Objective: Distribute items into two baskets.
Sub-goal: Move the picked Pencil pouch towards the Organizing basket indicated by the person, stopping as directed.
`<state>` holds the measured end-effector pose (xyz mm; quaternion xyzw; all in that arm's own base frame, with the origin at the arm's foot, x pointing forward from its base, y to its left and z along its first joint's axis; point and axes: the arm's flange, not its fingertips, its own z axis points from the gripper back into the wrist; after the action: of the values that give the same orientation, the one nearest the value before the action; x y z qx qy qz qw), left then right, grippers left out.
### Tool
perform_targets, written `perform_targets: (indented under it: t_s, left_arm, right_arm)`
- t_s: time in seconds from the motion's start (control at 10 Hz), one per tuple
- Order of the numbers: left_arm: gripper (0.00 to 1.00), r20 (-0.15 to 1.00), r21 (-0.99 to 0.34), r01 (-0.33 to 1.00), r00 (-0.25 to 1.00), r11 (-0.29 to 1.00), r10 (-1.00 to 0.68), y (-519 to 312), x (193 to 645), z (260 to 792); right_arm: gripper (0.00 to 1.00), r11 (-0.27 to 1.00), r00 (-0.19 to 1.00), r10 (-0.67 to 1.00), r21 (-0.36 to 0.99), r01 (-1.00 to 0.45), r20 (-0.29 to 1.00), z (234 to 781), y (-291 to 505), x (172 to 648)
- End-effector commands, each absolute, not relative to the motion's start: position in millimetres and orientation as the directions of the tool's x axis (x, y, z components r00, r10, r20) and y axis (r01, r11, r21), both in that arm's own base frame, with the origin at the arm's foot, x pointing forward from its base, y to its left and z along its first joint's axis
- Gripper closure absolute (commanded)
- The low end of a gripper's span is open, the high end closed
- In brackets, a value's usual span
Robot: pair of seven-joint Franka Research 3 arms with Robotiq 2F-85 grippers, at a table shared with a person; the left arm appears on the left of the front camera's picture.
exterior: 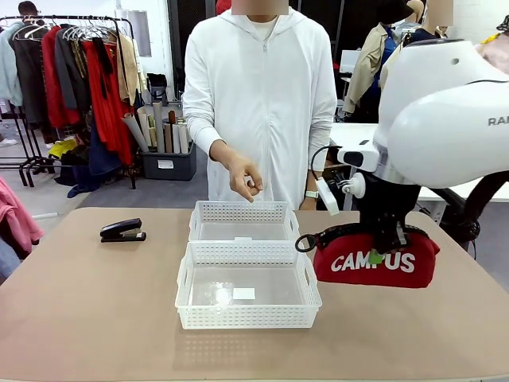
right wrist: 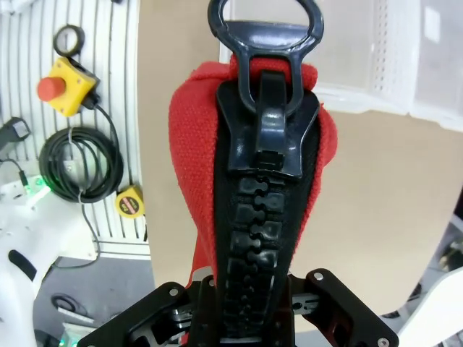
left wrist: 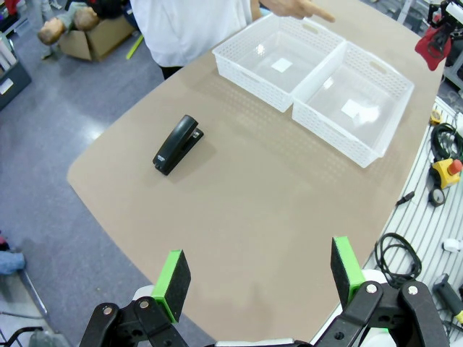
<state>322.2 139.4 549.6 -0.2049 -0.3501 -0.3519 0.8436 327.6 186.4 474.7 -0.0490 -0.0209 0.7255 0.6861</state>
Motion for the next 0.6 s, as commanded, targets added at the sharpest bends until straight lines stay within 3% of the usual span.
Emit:
perform_targets:
  t_s: [0.0,0.5]
  left_arm:
    - [0.00,0.744,-0.098,0.745,0.495,0.660,-0.449,140,322,550]
    - [0.00,0.744,-0.098,0.745,0.495,0.660,-0.449,140,322,550]
  right_arm:
    - [1.00,-0.075,-0.072,0.997,-0.114,-0.991,-0.031,470,197,333]
    - [1.00,-0.101,-0.101,0.995,-0.134,-0.986,-0.007,463,227,335]
